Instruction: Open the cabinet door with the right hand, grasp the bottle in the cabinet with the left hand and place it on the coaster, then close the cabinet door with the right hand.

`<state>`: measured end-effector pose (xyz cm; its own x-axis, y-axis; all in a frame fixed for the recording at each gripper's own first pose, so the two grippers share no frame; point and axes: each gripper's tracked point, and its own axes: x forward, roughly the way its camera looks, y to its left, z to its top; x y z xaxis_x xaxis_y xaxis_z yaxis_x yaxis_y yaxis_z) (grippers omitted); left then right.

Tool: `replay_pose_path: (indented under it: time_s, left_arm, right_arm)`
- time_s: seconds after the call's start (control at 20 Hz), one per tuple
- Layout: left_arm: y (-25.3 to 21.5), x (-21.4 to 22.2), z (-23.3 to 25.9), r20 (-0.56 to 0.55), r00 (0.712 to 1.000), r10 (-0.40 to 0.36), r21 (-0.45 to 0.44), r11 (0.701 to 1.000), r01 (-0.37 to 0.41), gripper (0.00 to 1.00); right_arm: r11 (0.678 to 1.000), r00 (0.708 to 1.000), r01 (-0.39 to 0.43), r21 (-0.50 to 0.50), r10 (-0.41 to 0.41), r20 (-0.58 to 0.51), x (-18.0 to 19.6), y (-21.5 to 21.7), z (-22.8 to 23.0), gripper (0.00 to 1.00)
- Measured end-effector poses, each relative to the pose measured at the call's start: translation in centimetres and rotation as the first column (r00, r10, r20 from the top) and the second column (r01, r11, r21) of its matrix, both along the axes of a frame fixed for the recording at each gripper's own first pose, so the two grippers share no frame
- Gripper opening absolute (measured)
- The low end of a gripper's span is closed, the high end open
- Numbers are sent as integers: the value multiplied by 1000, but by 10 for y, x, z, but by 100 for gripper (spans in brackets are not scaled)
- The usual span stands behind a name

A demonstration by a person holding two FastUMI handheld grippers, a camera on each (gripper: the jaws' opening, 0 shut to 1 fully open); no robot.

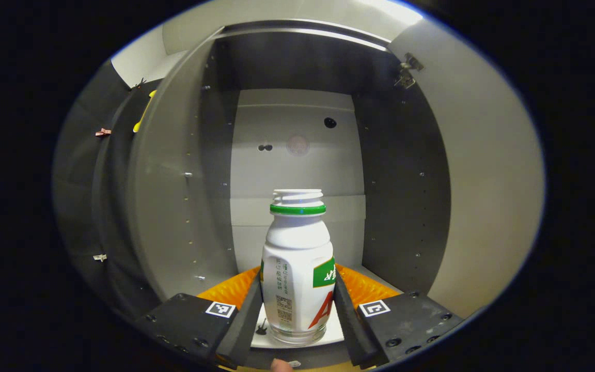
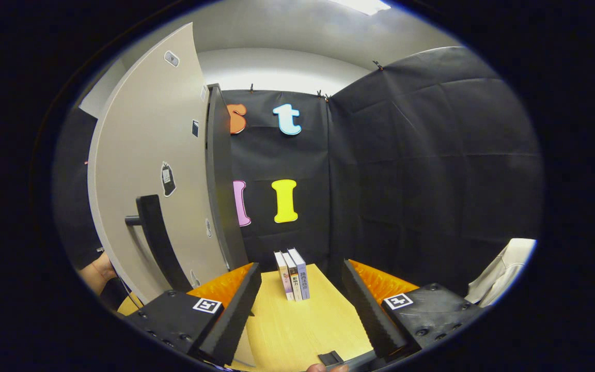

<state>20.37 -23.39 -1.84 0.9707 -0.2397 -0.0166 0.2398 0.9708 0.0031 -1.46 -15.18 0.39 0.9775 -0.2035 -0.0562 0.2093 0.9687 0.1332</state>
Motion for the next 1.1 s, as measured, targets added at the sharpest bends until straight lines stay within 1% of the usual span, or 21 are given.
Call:
replay_pose_path:
  time_s: [0.05, 0.1, 0.15, 0.25, 0.4, 0.45, 0.5, 0.55, 0.7, 0.8, 0.85, 0.95, 1.0, 1.1]
  left_arm:
    - [9, -11, 1, 3, 1000, -1, -3, 1000, 1, 72]
    - [19, -22, 3, 7, 1000, -1, -8, 1000, 1, 72]
    - [30, -31, 4, 9, 1000, 0, -12, 1000, 0, 72]
    - [53, -51, 4, 21, 1000, 6, -14, 1000, -6, 71]
    - [91, -83, -6, 33, 999, 36, -22, 999, -35, 72]
    - [103, -94, -12, 30, 999, 45, -28, 999, -44, 71]
    - [114, -104, -21, 23, 998, 53, -36, 998, -52, 71]
    - [125, -114, -31, 15, 998, 53, -45, 998, -52, 71]
    - [152, -144, -60, 3, 998, 69, -63, 996, -69, 71]
    - [169, -165, -76, 10, 996, 84, -52, 995, -83, 72]
    - [176, -175, -83, 17, 996, 85, -44, 995, -85, 72]
    - [191, -193, -101, 31, 994, 100, -25, 995, -100, 72]
    - [195, -202, -109, 35, 994, 106, -18, 994, -105, 72]
    - [199, -219, -128, 34, 994, 101, -30, 995, -100, 72]
  right_arm:
    - [1000, 1000, 9, -29, -9, 14, -1, 2, 3, 98]
    - [998, 1000, 11, -58, -11, -3, -2, 4, 0, 98]
    - [998, 1000, -3, -69, 2, -27, -5, 12, -7, 98]
    - [999, 999, -33, -34, 32, -22, -7, 29, -8, 98]
    - [1000, 1000, -24, -21, 24, 0, -13, 35, -2, 98]
    - [999, 1000, -28, -21, 28, 10, -14, 38, 0, 100]
    - [999, 999, -42, -14, 42, 25, -15, 43, 4, 98]
    - [999, 998, -47, -8, 48, 42, -15, 46, 9, 98]
    - [1000, 996, -29, -6, 29, 84, -17, 45, 19, 98]
    - [999, 994, 1, -54, 5, 107, -21, 40, 23, 98]
    - [997, 993, 0, -83, 10, 120, -19, 45, 23, 98]
    - [992, 995, -13, -122, 24, 93, -18, 53, 14, 97]
    - [993, 996, -7, -120, 18, 88, -19, 52, 11, 98]
    - [998, 993, -20, -59, 27, 111, -19, 54, 18, 95]
